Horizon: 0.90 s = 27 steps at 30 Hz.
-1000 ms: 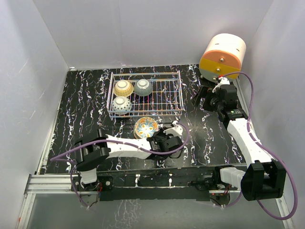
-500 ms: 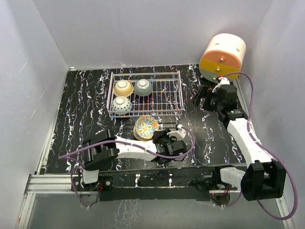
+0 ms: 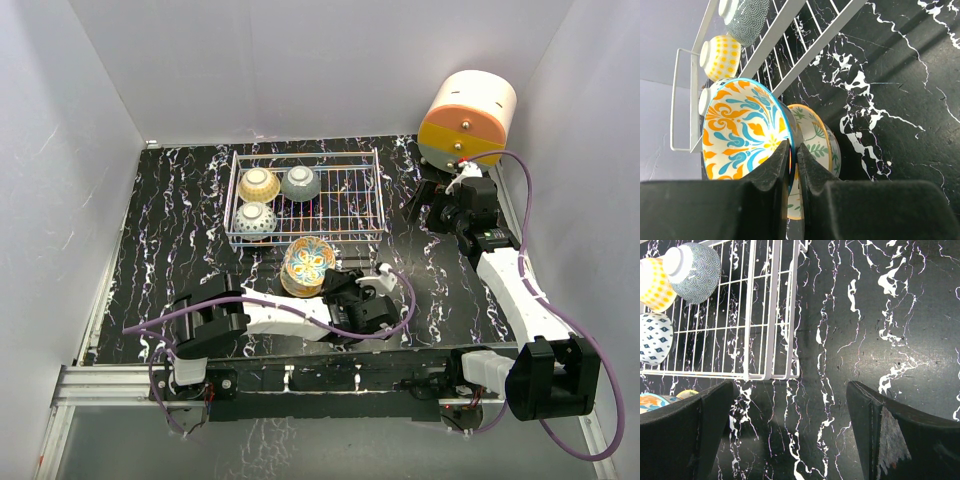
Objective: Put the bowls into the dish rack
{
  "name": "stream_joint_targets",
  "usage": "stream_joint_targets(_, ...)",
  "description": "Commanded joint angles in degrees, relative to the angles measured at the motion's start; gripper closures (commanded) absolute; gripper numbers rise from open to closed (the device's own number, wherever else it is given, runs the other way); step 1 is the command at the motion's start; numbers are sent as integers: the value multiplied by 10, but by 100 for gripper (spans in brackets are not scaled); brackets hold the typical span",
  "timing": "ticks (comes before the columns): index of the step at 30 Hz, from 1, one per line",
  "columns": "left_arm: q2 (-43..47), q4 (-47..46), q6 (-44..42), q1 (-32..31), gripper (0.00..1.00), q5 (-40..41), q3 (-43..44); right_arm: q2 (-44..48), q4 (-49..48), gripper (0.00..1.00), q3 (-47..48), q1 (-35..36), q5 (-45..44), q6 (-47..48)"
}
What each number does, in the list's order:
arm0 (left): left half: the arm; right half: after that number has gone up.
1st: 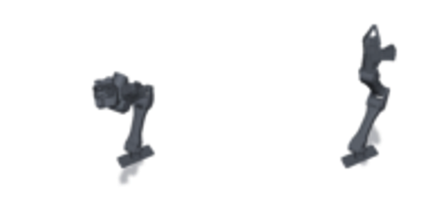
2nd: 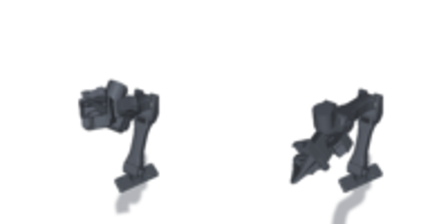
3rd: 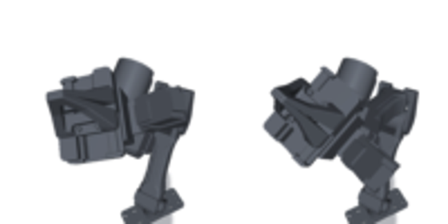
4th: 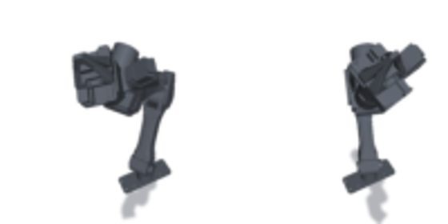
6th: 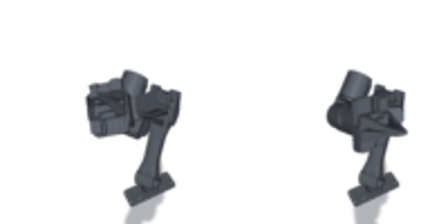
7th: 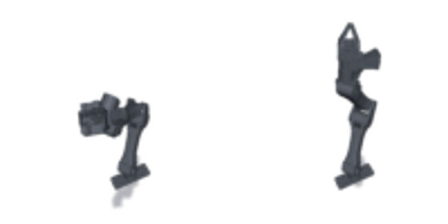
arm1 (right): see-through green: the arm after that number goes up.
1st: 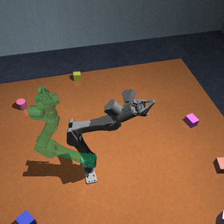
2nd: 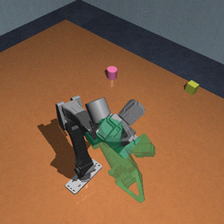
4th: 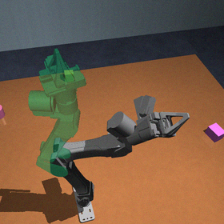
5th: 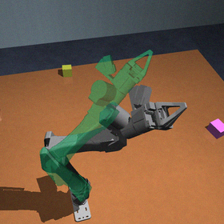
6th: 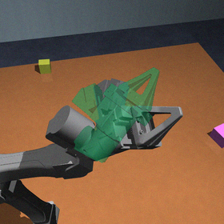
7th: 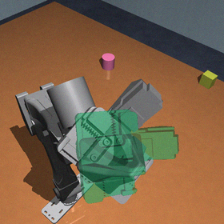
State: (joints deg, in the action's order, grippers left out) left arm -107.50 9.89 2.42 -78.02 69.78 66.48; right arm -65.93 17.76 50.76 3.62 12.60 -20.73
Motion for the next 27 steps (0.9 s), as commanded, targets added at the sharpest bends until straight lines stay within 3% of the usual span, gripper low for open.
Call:
stream_joint_targets(1,21,-16,-32,-3,100,56,25,20,-33,0,0,-5,6,2)
stream_joint_targets(18,205,-10,47,7,100,-85,36,32,-32,0,16,-10,-1,-15)
stream_joint_targets(27,303,-147,57,136,100,-278,8,35,-26,0,28,-12,6,-18)
